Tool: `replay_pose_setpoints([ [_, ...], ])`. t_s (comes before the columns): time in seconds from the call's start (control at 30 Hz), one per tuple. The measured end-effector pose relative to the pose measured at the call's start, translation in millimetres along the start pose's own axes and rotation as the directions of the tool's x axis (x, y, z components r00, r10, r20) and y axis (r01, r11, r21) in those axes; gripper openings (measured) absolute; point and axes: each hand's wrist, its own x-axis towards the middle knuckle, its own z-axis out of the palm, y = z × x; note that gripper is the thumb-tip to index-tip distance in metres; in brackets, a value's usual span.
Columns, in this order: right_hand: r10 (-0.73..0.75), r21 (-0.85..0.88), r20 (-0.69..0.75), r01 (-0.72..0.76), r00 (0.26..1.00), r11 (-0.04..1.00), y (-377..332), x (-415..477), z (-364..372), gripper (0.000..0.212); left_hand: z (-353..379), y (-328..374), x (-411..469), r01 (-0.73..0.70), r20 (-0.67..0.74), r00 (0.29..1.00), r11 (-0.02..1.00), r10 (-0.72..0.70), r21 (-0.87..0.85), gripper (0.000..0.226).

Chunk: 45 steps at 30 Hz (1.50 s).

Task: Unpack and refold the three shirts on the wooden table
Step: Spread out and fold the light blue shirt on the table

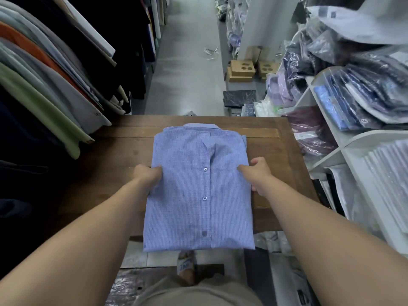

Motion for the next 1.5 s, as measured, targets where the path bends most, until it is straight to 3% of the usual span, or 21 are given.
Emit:
replay_pose_setpoints([
  [0.13,0.111,-0.068,0.127,-0.103,0.986,0.992,13.3,-9.0,-4.7,0.048,-3.6,-14.1,-14.6,0.062,0.020,0.998,0.997,-0.063,0.039,0.035],
  [0.3,-0.040,-0.133,0.071,0.049,0.997,0.990,25.9,-12.5,-7.4,0.031,0.3,-34.3,-23.0,-0.001,-0.081,0.997,0.996,0.008,0.090,0.009],
  [0.47,-0.135,-0.235,0.007,0.132,0.991,0.963,35.5,-16.7,-9.0,0.031,2.8,-41.8,-30.8,-0.006,-0.126,0.992,0.992,0.022,0.126,0.014],
  [0.6,-0.097,-0.240,0.058,0.108,0.994,0.965,45.2,-26.6,-9.1,0.041,8.2,-53.0,-45.5,0.012,-0.083,0.997,0.976,0.006,0.216,0.024],
  [0.73,-0.124,-0.212,0.101,0.143,0.987,0.967,54.2,-35.3,-10.2,0.037,9.1,-63.2,-49.0,0.009,-0.073,0.997,0.953,0.014,0.304,0.019],
  [1.0,-0.165,-0.295,-0.044,0.145,0.985,0.945,68.4,-41.6,-7.0,0.041,14.8,-69.6,-39.8,-0.001,-0.117,0.992,0.958,0.037,0.287,0.016],
  [1.2,-0.130,-0.418,-0.089,0.081,0.988,0.905,80.4,-53.2,-6.9,0.051,12.6,-76.6,-40.6,-0.072,-0.088,0.989,0.897,0.122,0.436,0.029],
  [1.5,-0.150,-0.430,-0.121,0.085,0.981,0.899,80.0,-58.7,3.3,0.025,10.1,-66.8,-34.8,-0.035,-0.099,0.990,0.861,0.099,0.508,0.022],
])
